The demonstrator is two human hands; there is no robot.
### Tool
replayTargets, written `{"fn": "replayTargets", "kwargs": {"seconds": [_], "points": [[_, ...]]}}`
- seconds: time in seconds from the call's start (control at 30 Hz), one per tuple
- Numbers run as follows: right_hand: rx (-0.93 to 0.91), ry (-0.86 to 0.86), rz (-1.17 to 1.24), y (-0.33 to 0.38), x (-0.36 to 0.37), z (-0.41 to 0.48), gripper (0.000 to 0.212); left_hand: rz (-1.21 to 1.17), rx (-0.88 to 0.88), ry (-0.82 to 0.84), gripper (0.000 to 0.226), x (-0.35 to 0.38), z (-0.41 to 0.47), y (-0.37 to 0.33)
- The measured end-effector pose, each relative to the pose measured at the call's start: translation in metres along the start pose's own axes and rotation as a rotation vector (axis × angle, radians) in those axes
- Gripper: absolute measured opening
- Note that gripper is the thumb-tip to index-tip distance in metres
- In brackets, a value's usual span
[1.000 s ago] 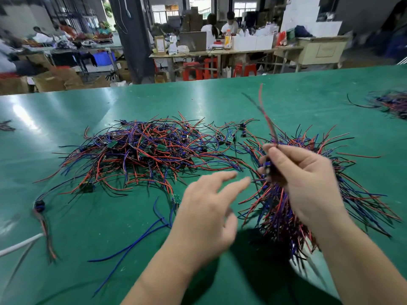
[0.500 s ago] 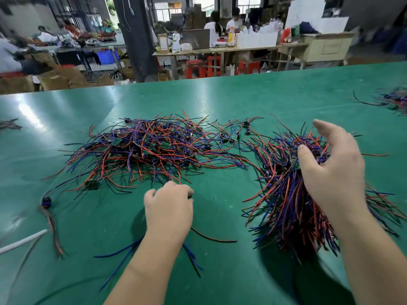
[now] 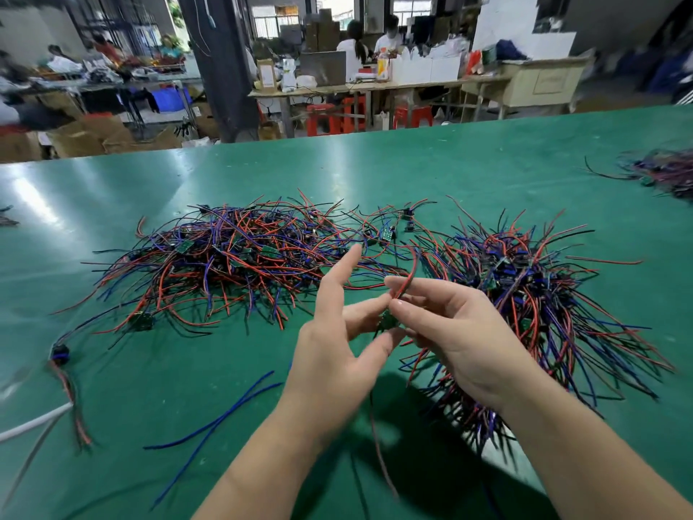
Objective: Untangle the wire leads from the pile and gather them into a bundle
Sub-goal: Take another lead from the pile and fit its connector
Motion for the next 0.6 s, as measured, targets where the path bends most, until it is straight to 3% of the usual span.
{"fn": "replayTargets", "kwargs": {"seconds": [0.13,0.27,0.47,0.6], "points": [[0.008,0.038,0.025,0.002,0.001,0.001,0.035,-0.257,-0.156,-0.014,0.056,0.004,0.001,0.006],[0.063,0.065,0.099,-0.002,0.002,0.001,0.024,-0.352,-0.316,-0.036,0.038,0.004,0.002,0.012],[0.114,0.067,0.115,-0.004,0.0,0.0,0.018,-0.443,-0.563,-0.059,0.026,0.006,-0.007,0.022],[0.088,0.086,0.193,0.002,-0.002,0.001,0.014,-0.642,-0.742,-0.119,0.026,0.008,-0.009,0.026]]}}
Point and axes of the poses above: each hand's wrist, its own z-axis towards the middle knuckle, its own x-axis out of the palm, y = z × x, the point moved 6 cm from there along z, towards the middle knuckle, and after that the axes turned 8 degrees about x, right-handed, at the moved point
